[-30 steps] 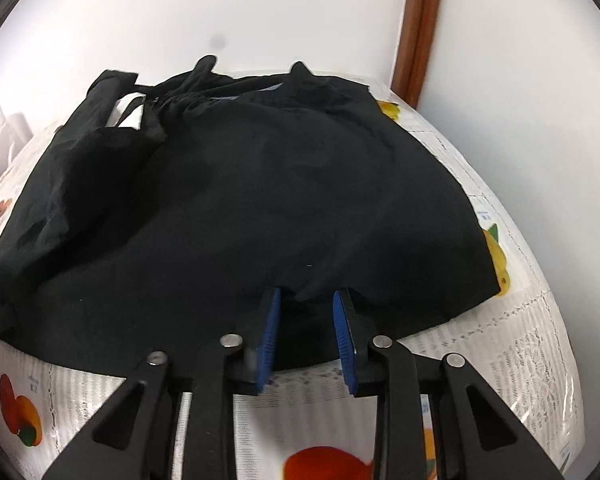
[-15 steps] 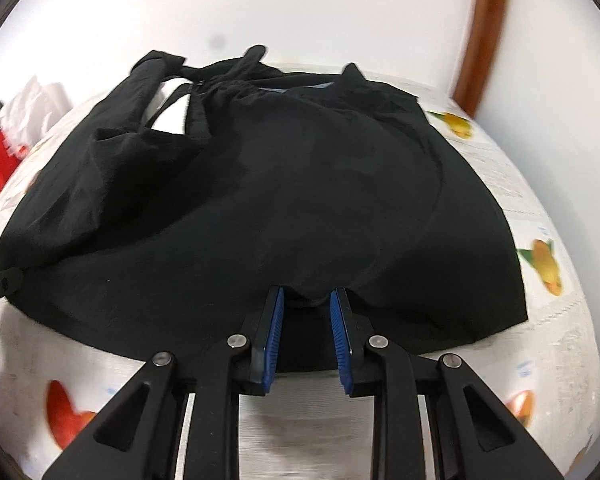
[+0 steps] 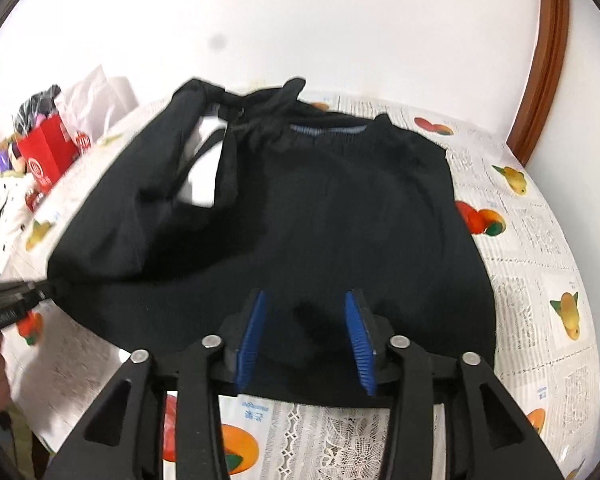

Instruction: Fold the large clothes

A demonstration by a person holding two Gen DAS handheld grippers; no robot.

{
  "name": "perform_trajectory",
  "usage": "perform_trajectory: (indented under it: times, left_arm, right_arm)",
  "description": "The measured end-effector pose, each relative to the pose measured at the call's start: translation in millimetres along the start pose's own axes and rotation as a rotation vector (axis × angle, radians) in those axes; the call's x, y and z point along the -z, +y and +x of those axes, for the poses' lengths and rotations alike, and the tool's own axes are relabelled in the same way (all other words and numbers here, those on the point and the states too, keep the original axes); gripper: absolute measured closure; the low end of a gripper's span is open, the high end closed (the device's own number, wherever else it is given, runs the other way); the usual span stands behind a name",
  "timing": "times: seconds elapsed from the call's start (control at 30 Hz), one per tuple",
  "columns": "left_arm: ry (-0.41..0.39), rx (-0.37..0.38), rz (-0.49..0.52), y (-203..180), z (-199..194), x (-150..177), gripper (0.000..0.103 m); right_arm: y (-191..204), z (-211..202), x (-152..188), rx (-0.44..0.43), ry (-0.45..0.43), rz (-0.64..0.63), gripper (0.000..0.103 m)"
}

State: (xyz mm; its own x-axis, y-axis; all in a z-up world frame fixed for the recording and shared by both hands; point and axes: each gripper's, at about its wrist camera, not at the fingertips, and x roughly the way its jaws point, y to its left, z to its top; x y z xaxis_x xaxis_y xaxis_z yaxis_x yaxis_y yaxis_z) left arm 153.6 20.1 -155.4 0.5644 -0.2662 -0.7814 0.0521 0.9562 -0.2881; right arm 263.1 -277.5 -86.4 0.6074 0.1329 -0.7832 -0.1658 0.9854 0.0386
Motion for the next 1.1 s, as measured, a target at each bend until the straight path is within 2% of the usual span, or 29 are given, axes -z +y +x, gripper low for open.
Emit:
perform_trajectory:
  times: [0.13, 0.2, 0.4, 0.43, 0.7, 0.83, 0.87, 0.93, 1.0, 1.1]
  left_arm:
    - [0.005, 0.009, 0.005, 1.7, 3.8, -9.3, 0.093]
    - [0.005, 0.012, 0.004, 4.5, 0.8, -7.8, 0.087]
    - [-0.021, 0.03, 0.036, 8.4, -3.9, -6.4, 0.058]
    - [-0.024, 0.034, 0.04, 8.6, -3.9, -5.9, 0.054]
    - [-0.022, 0.09, 0.086, -1.7, 3.4, -7.8, 0.037]
    - [-0.023, 0.056, 0.126, -12.2, 12.9, -12.3, 0.034]
    - [-0.024, 0.048, 0.13, -14.4, 14.7, -13.5, 0.034]
    - [-0.021, 0.031, 0.138, -18.2, 19.3, -15.3, 0.034]
    - [-0.022, 0.009, 0.15, -21.5, 22.3, -16.0, 0.034]
    - [-0.024, -0.012, 0.162, -24.3, 23.9, -15.0, 0.034]
  right_arm:
    - [3.5, 2.9, -14.2, -0.033, 0.0, 0.041, 0.051]
    - [10.0, 5.3, -14.4, -0.057, 0.001, 0.063, 0.047]
    - [32.0, 24.8, -26.7, -0.158, -0.001, 0.117, 0.032]
    - [34.7, 27.6, -27.7, -0.166, 0.0, 0.124, 0.031]
    - [50.1, 59.6, -40.2, -0.218, 0.028, 0.172, 0.031]
    - [52.8, 65.3, -42.6, -0.242, 0.02, 0.185, 0.032]
    - [53.1, 66.2, -43.0, -0.244, 0.018, 0.183, 0.037]
    - [55.8, 69.0, -43.3, -0.248, 0.022, 0.168, 0.055]
    - [58.6, 70.7, -43.8, -0.257, 0.03, 0.157, 0.09]
    - [61.1, 65.4, -44.6, -0.246, -0.007, 0.129, 0.102]
